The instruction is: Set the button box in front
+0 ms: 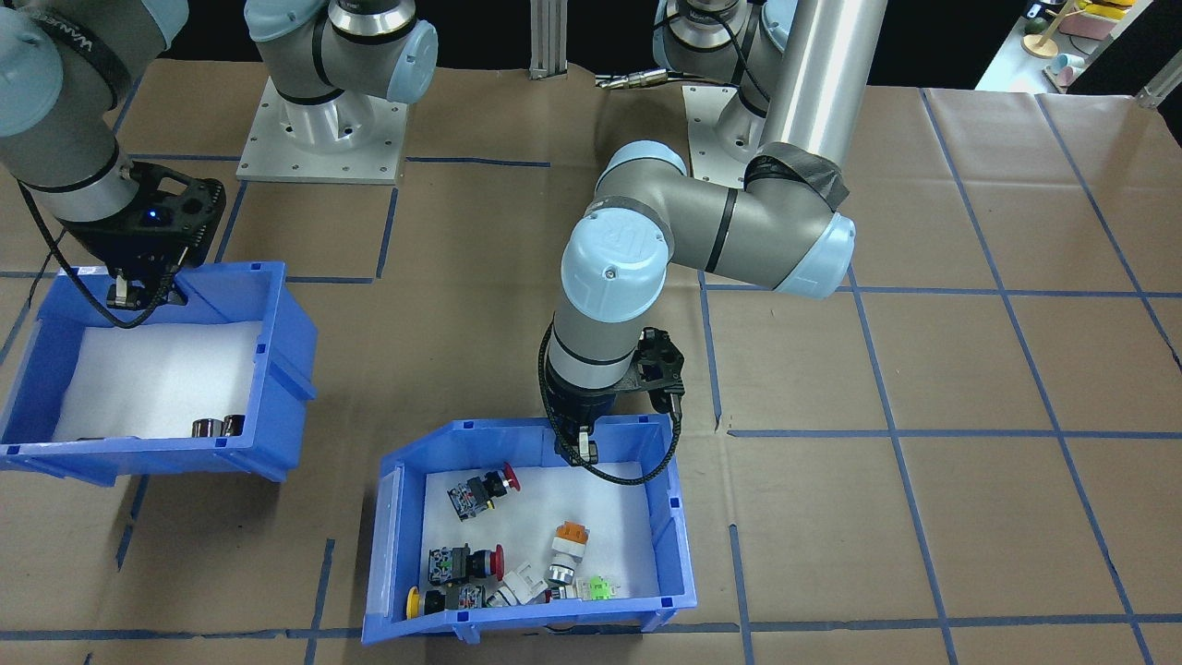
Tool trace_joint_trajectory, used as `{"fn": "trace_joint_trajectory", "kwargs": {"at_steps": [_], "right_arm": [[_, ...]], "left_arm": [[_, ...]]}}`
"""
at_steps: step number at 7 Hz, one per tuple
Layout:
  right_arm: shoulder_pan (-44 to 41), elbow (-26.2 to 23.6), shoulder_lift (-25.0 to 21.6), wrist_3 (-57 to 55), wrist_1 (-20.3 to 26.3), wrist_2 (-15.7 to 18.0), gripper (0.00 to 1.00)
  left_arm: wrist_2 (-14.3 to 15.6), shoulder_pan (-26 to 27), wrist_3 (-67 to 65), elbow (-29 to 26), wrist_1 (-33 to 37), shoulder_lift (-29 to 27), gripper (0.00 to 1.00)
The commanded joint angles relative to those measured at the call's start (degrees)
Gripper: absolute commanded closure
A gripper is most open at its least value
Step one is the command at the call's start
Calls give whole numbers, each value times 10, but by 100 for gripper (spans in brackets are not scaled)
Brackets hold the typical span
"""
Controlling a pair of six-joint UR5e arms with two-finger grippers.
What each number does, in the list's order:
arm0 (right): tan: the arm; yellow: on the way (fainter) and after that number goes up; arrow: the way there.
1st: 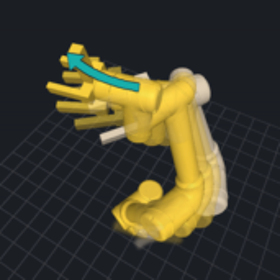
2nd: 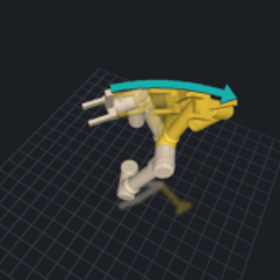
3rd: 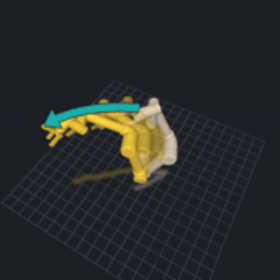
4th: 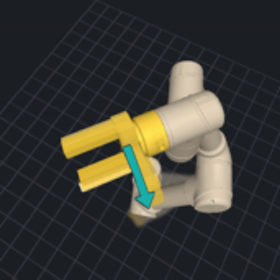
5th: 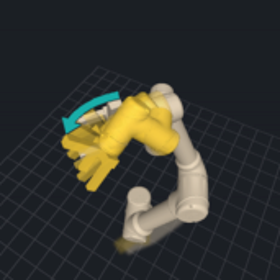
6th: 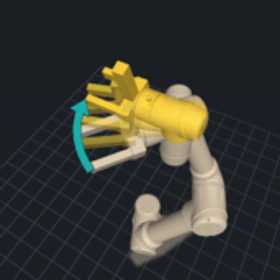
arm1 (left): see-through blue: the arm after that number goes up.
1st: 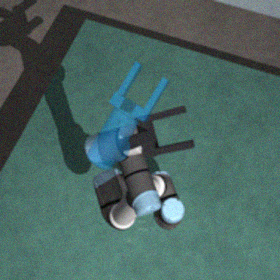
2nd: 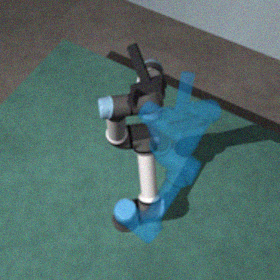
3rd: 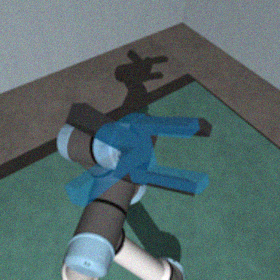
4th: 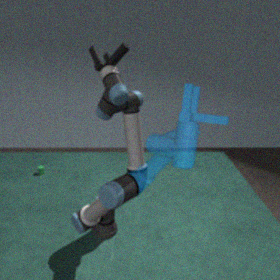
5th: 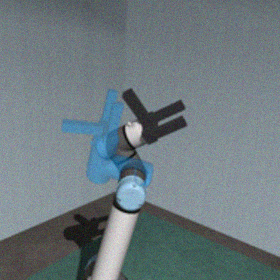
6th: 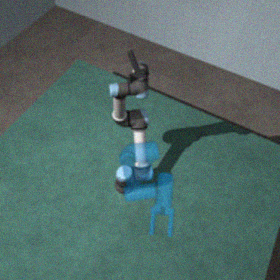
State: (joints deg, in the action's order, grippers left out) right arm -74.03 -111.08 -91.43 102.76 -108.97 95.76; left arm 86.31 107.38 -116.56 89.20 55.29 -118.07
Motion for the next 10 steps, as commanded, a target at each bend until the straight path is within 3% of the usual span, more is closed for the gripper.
{"fn": "trace_joint_trajectory", "kwargs": {"at_steps": [1, 2, 3, 6, 8, 10], "right_arm": [[-1, -13, -13, 2, -3, 0, 94], [-1, -17, -16, 2, -3, 0, 94], [-1, -19, -17, 2, -3, 0, 94], [-4, -33, -24, 2, -3, -2, 94], [-17, -67, -70, -4, -2, -7, 94], [-52, -127, -106, -35, -14, -8, 93]], "left_arm": [[3, 2, -2, -5, 3, -1, 75], [4, 2, 6, -4, 10, -1, 9], [1, 2, -1, -5, 10, 1, 1], [2, 0, 32, 2, 49, 76, 1], [12, -28, 307, 1, 197, 165, 1], [20, -93, 691, 6, 257, 241, 1]]}}
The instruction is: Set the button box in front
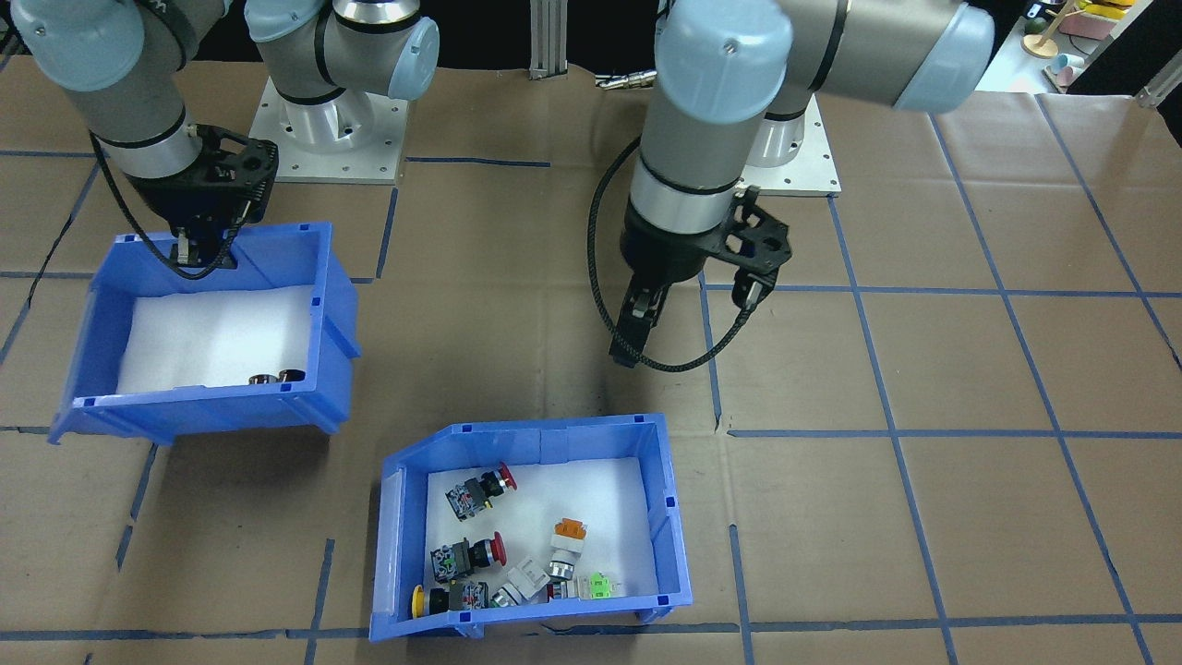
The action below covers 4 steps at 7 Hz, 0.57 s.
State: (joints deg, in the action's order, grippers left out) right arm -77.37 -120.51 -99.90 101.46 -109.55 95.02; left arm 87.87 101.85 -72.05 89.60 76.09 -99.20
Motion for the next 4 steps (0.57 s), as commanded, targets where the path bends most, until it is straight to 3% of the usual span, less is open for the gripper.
{"fn": "trace_joint_trajectory", "kwargs": {"at_steps": [1, 2, 4], "right_arm": [[-47, -52, -29, -56, -9, -1, 93], [-86, -63, -35, -104, -9, 1, 93], [-166, -68, -35, -201, -22, 4, 93]], "left_arm": [[6, -53, 383, 6, 95, 79, 1], [6, -77, 500, -3, 126, 86, 1], [5, -117, 801, 6, 122, 124, 1]]}}
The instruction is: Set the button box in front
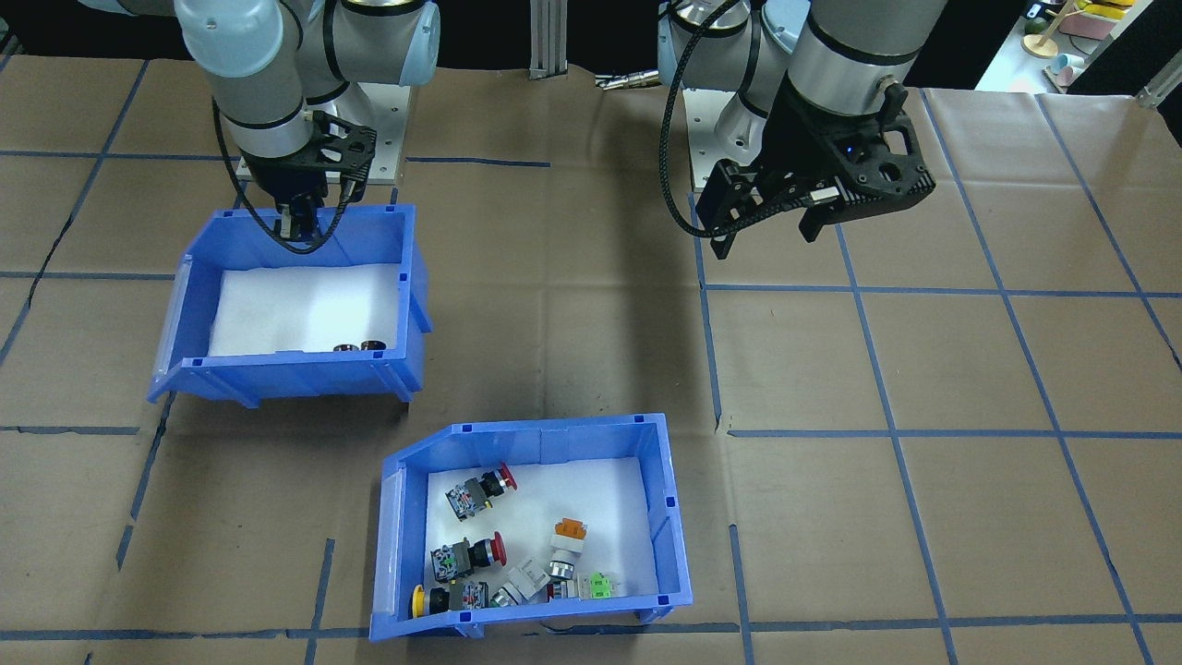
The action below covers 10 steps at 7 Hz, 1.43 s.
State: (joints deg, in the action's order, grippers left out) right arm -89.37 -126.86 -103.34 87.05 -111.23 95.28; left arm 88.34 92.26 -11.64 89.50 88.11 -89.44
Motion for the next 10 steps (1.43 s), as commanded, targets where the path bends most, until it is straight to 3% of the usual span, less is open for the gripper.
{"fn": "trace_joint_trajectory", "kwargs": {"at_steps": [1, 5, 7, 8, 9, 10], "right_arm": [[-89, -3, 2, -111, -16, 2, 93], [-284, 6, 91, -299, -160, 4, 92], [-302, 16, 106, -314, -146, 8, 92], [-305, 14, 112, -313, -143, 8, 92], [-305, 13, 120, -312, -142, 7, 91], [-306, 13, 126, -313, -145, 3, 91]], "left_arm": [[2, -25, 290, 15, 12, 49, 1], [0, -24, 245, 12, 45, 81, 1], [0, -29, 241, 31, 39, 88, 1], [1, -33, 245, 24, 34, 88, 1], [21, -48, 247, 28, 35, 88, 1], [17, -51, 242, 14, 32, 82, 1]]}}
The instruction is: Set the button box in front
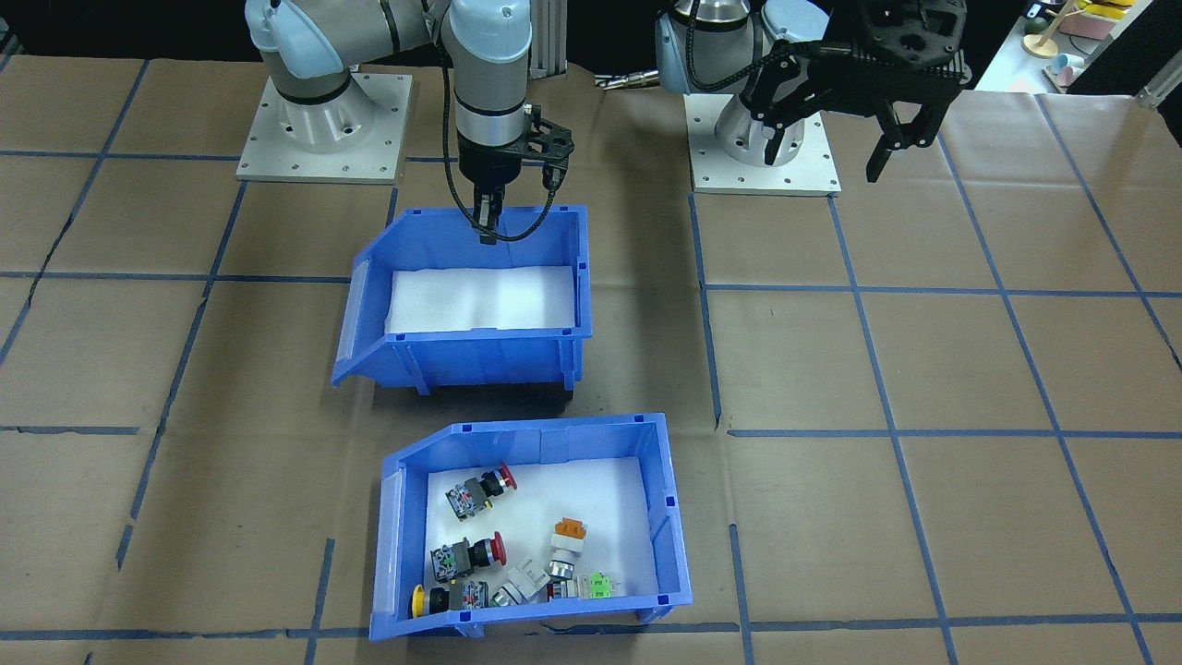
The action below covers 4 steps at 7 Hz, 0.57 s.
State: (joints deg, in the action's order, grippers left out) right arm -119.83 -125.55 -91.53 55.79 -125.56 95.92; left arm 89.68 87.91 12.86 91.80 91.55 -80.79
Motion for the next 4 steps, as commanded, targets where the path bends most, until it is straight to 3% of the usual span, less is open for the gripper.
{"fn": "trace_joint_trajectory", "kwargs": {"at_steps": [1, 3, 4], "right_arm": [[-8, -1, 9, -3, -3, -6, 91], [-36, 1, 16, -45, -7, 0, 91], [-36, 1, 18, -45, -6, 1, 87]], "left_arm": [[4, -10, -3, 8, -2, -4, 1], [10, -10, -5, 9, 5, -5, 1], [4, -10, -5, 12, 5, -11, 1]]}}
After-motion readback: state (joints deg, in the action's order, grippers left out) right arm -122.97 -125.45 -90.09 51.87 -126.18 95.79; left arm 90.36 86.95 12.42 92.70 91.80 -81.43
